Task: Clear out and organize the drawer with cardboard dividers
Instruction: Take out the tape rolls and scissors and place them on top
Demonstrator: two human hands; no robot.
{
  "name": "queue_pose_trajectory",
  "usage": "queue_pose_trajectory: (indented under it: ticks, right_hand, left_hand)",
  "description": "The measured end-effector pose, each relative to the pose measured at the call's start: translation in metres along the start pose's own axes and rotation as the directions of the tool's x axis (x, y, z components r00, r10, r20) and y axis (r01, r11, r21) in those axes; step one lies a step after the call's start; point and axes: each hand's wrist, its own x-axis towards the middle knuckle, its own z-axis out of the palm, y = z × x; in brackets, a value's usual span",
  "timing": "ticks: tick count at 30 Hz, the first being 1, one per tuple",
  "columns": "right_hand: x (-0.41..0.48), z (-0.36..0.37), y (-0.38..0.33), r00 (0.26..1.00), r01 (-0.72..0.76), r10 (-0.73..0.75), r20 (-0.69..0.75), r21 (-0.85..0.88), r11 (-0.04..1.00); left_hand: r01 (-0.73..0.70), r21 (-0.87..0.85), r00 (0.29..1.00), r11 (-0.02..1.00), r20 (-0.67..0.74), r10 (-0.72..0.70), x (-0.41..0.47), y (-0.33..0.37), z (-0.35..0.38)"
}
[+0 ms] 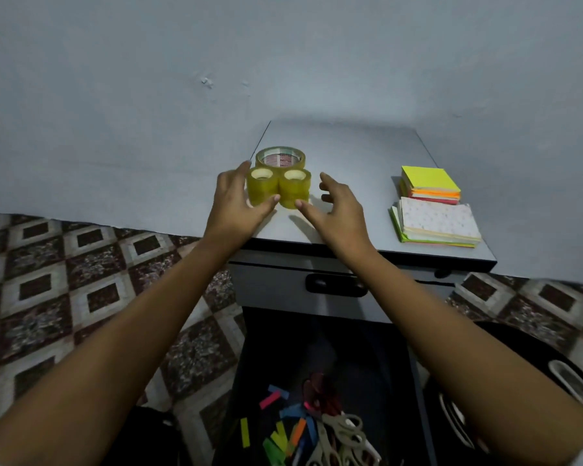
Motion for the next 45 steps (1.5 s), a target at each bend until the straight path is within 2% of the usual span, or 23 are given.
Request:
queue_pose_trajectory:
  ticks: [3, 6, 10, 13, 16, 19, 22, 26, 29, 32, 35, 38, 43, 45]
  right_hand:
    - [-0.038, -0.019, 0.008, 0.999, 0.040, -0.040, 0.031, 0.016, 0.999]
    - [-0.079, -0.034, 0.027, 0.997, 0.069, -0.069, 0.048, 0.000, 0.998]
    - [-0.136, -0.042, 0.071, 0.987, 0.072, -0.063, 0.151, -0.059, 0.996]
    - [-0.175, -0.034, 0.112, 0.951, -0.076, 0.106, 0.289, -0.114, 0.991]
    - [-0.201, -0.020, 0.146, 0.852, -0.251, 0.318, 0.417, -0.209, 0.945]
    - [-0.215, -0.008, 0.171, 0.771, -0.264, 0.397, 0.497, -0.318, 0.911]
    - [-0.218, 0.003, 0.192, 0.707, -0.251, 0.449, 0.546, -0.399, 0.882]
    - [-0.223, 0.017, 0.209, 0.679, -0.155, 0.431, 0.595, -0.458, 0.875]
    - [-0.226, 0.030, 0.214, 0.688, -0.085, 0.390, 0.612, -0.466, 0.881]
    - [-0.228, 0.043, 0.216, 0.669, -0.056, 0.385, 0.636, -0.473, 0.879]
    - [-0.233, 0.051, 0.217, 0.609, 0.013, 0.429, 0.667, -0.549, 0.836]
    - [-0.233, 0.055, 0.216, 0.581, 0.062, 0.464, 0.668, -0.605, 0.794]
    - [-0.230, 0.052, 0.209, 0.499, -0.032, 0.505, 0.705, -0.567, 0.823]
    - [-0.227, 0.046, 0.206, 0.491, -0.095, 0.532, 0.690, -0.565, 0.820]
  left_hand:
    - [-0.168, -0.013, 0.980, 0.986, -0.106, 0.166, -0.044, 0.003, 0.004]
    - [-0.263, 0.001, 0.961, 0.965, -0.090, 0.262, -0.091, -0.008, 0.015]
    - [-0.139, -0.036, 0.983, 0.990, 0.115, 0.142, -0.150, -0.034, 0.038]
    - [-0.014, -0.029, 0.959, 0.999, 0.284, 0.022, -0.179, -0.050, 0.059]
    - [0.093, 0.028, 0.876, 0.995, 0.473, -0.095, -0.197, -0.062, 0.078]
    - [0.137, 0.078, 0.766, 0.988, 0.623, -0.156, -0.210, -0.073, 0.094]
    - [0.190, 0.181, 0.651, 0.965, 0.713, -0.262, -0.218, -0.085, 0.108]
    - [0.209, 0.301, 0.526, 0.930, 0.768, -0.367, -0.231, -0.097, 0.129]
    - [0.184, 0.327, 0.453, 0.927, 0.809, -0.375, -0.240, -0.098, 0.140]
    - [0.190, 0.324, 0.445, 0.927, 0.813, -0.376, -0.242, -0.099, 0.147]
    - [0.208, 0.326, 0.457, 0.922, 0.801, -0.386, -0.242, -0.102, 0.150]
    - [0.211, 0.335, 0.460, 0.918, 0.795, -0.396, -0.243, -0.104, 0.149]
    - [0.157, 0.391, 0.439, 0.907, 0.795, -0.419, -0.249, -0.107, 0.149]
    - [0.146, 0.405, 0.432, 0.903, 0.795, -0.426, -0.253, -0.106, 0.149]
